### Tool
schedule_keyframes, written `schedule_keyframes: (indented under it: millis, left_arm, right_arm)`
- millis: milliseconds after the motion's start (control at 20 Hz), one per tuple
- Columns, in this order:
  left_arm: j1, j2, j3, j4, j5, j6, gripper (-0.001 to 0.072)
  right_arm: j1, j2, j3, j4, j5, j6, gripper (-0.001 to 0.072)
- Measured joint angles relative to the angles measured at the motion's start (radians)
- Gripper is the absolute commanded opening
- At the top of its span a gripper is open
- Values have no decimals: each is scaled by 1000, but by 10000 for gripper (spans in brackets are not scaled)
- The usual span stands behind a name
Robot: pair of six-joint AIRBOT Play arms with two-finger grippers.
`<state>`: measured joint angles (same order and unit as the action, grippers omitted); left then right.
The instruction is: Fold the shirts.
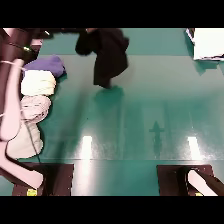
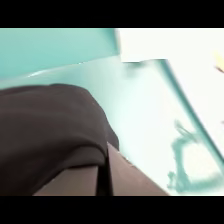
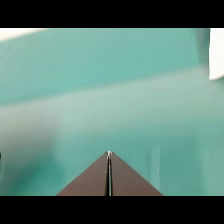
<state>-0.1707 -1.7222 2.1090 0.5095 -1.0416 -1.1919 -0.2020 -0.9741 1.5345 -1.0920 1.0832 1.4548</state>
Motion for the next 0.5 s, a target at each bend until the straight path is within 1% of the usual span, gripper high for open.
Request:
schedule_keyframes:
  millis: [100, 250, 400, 500]
  left_arm:
    - [-13, 114, 2, -34, -126, 40, 30]
    - [-56, 266, -66, -42, -252, 87, 30]
    - [-125, 343, -156, 56, -323, 106, 30]
    - [-166, 354, -230, 156, -327, 105, 31]
  right_arm:
    - [0, 1, 75, 0, 2, 0, 16]
    - [0, 1, 168, 0, 24, 0, 16]
    - [0, 1, 227, 0, 68, 0, 16]
    - [0, 7, 239, 0, 98, 0, 16]
